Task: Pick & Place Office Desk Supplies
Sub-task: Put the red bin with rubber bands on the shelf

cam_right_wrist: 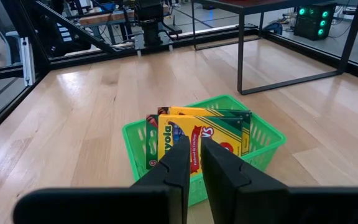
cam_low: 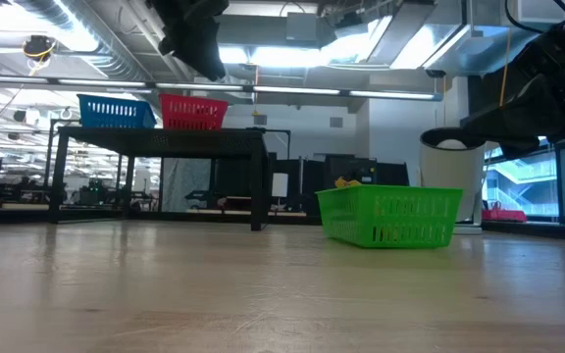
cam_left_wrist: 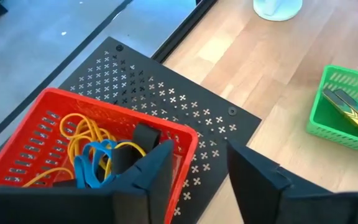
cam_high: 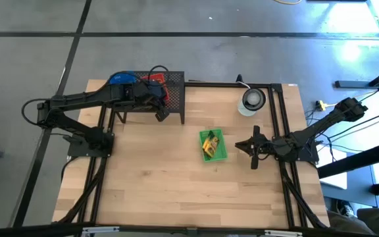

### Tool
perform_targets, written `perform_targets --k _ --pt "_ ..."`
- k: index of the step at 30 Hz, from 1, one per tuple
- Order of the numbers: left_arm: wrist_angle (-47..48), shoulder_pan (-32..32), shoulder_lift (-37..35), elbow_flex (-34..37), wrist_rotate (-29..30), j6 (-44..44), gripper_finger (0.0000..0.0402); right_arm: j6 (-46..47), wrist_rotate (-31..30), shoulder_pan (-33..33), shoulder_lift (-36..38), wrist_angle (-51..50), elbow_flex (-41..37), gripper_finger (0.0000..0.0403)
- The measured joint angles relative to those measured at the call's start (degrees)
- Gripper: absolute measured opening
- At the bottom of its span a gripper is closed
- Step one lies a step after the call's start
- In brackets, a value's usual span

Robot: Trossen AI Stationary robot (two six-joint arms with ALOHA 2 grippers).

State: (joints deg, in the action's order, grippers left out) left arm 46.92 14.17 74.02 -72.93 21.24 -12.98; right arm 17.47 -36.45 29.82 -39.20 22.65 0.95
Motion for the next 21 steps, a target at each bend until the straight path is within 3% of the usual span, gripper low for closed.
perform_targets --k 9,21 --pt "0.0 0.0 2.8 0.0 -2.6 3.9 0.0198 0.0 0.0 0.0 0.0 0.0 0.0 0.0041" --pt "-0.6 -0.3 8.4 0.1 -2.8 17.3 0.0186 0.0 0.0 0.0 0.0 0.0 0.0 0.0041"
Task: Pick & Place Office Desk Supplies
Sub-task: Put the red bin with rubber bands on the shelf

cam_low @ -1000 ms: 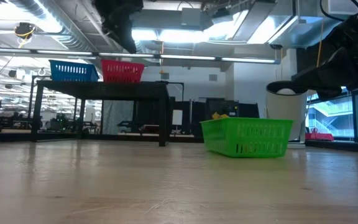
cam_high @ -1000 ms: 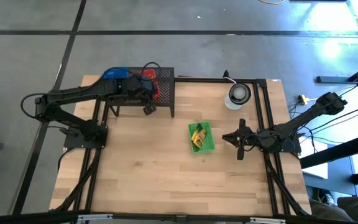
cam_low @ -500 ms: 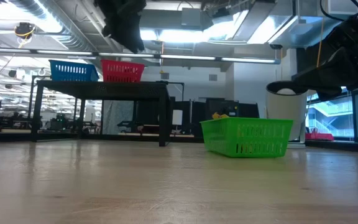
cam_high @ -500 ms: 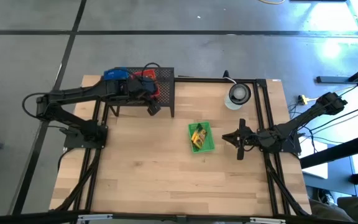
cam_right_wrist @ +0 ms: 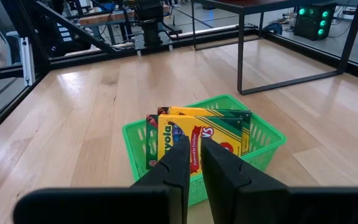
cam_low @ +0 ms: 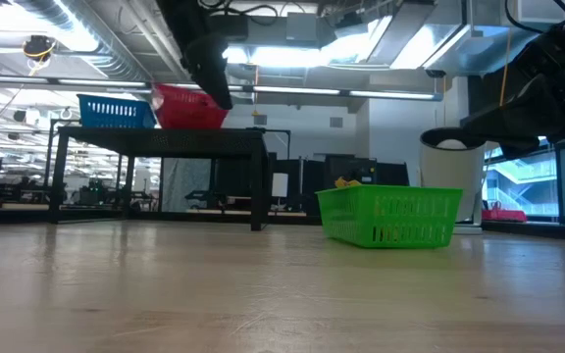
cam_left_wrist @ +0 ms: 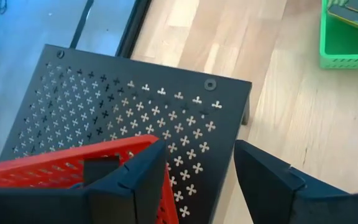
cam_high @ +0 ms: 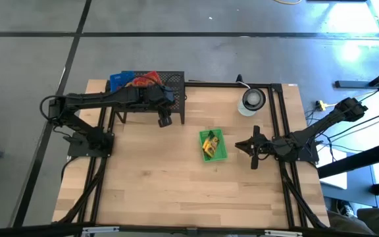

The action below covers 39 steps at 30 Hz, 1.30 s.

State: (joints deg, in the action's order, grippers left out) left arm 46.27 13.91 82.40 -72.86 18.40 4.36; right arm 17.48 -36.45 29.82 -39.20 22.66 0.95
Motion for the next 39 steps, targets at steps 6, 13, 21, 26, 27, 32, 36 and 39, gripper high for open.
perform_targets --k 6,13,21,26,27,32,36,39 --pt "0.3 0.0 -0.3 0.0 1.1 0.9 0.0183 0.0 0.0 0.0 0.0 0.0 0.0 0.0041" --pt "1.5 -0.1 -1.3 0.0 2.8 1.7 0.0182 0.0 0.0 0.0 0.0 0.0 0.0 0.0041" --pt "3.1 -1.1 -3.8 -0.1 6.9 1.8 0.0182 0.0 0.0 0.0 0.0 0.0 0.0 0.0041" --pt "-2.3 -1.9 -4.5 -0.1 7.2 1.5 0.0181 0.0 0.0 0.0 0.0 0.0 0.0 0.0041" --pt "-4.1 -2.0 -4.5 -0.1 7.0 1.5 0.0180 0.0 0.0 0.0 0.0 0.0 0.0 0.0041" --pt "-9.3 -0.3 -2.9 -0.1 6.5 -0.1 0.0180 0.0 0.0 0.0 0.0 0.0 0.0 0.0041" --pt "-11.4 2.3 -1.4 -0.1 3.3 -4.6 0.0180 0.0 0.0 0.0 0.0 0.0 0.0 0.0041" --pt "-11.7 4.2 -1.0 -0.5 1.7 -6.7 0.0180 0.0 0.0 0.0 0.0 0.0 0.0 0.0041"
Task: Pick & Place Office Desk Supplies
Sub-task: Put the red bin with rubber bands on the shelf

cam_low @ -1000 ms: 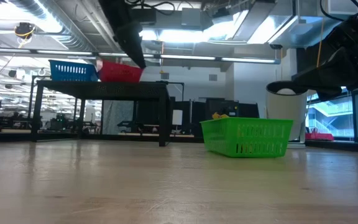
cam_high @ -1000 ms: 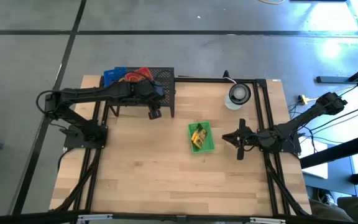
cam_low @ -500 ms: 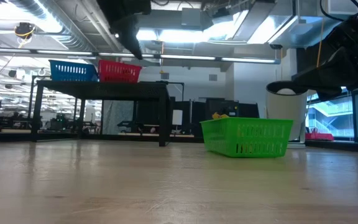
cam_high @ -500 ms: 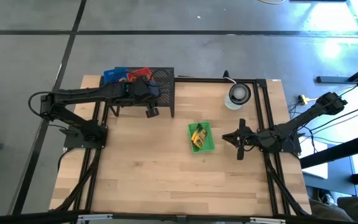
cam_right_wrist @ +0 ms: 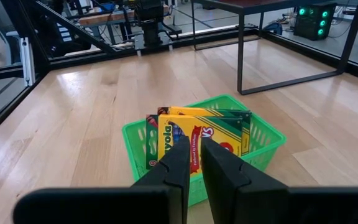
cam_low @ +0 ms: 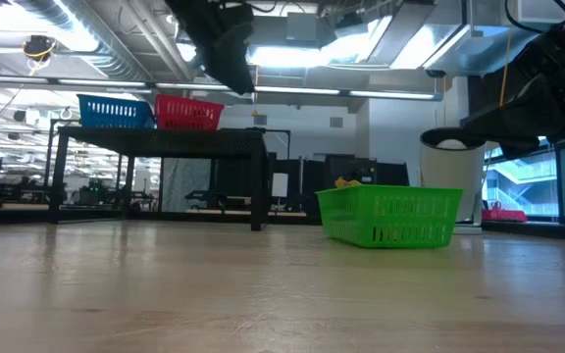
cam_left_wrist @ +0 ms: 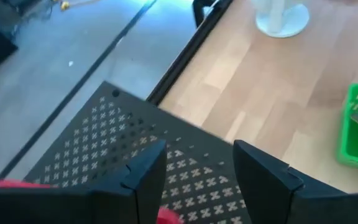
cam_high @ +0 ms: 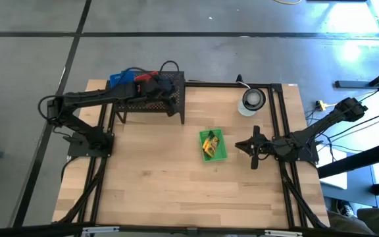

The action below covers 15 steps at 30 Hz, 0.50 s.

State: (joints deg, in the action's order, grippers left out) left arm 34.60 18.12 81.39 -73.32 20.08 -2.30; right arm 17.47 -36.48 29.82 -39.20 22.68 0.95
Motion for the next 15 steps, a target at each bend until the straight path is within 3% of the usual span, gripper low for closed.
perform_targets --k 15 --pt "7.3 7.9 2.6 -3.2 -4.7 -1.0 0.0180 0.0 -0.2 0.0 0.0 0.0 0.0 0.0041"
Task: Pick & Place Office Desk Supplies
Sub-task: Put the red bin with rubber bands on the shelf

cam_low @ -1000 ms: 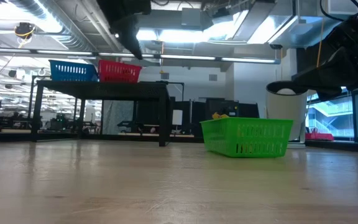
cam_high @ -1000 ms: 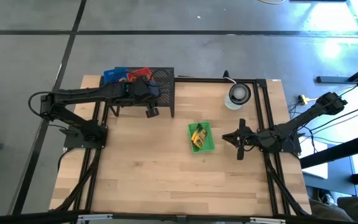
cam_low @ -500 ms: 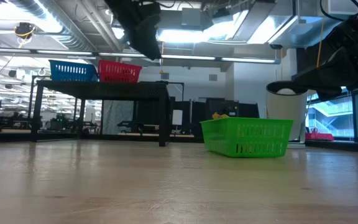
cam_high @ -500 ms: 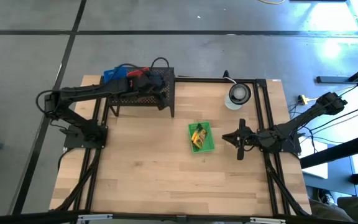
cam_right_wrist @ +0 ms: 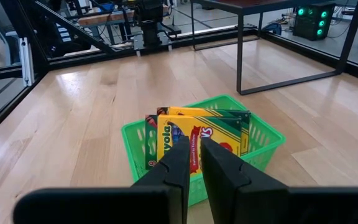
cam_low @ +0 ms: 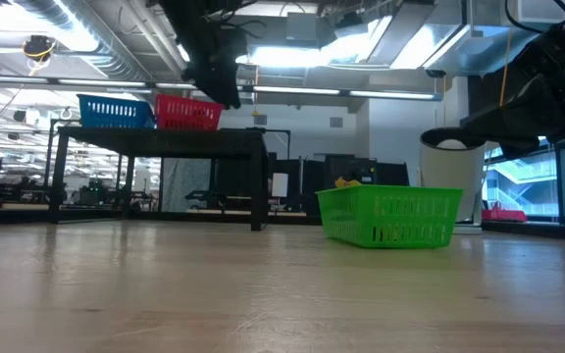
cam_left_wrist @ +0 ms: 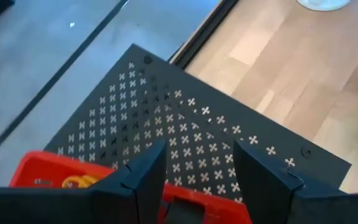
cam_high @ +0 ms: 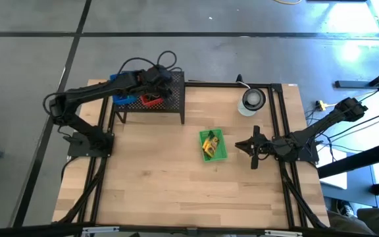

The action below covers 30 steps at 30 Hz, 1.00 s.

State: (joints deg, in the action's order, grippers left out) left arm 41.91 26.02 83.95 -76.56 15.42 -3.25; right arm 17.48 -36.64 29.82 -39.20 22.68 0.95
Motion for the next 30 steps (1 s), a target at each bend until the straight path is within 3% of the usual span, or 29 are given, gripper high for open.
perform_targets --k 10,19,30 --pt "1.3 -0.2 0.7 -0.3 -0.1 5.5 0.0180 0.0 0.0 0.0 0.0 0.0 0.0 0.0041" --pt "11.7 -0.2 0.4 -6.7 -0.1 4.2 0.0180 0.0 0.0 0.0 0.0 0.0 0.0 0.0041" --pt "9.1 -1.2 1.1 -6.8 -0.5 4.5 0.0180 0.0 0.0 0.0 0.0 0.0 0.0 0.0041"
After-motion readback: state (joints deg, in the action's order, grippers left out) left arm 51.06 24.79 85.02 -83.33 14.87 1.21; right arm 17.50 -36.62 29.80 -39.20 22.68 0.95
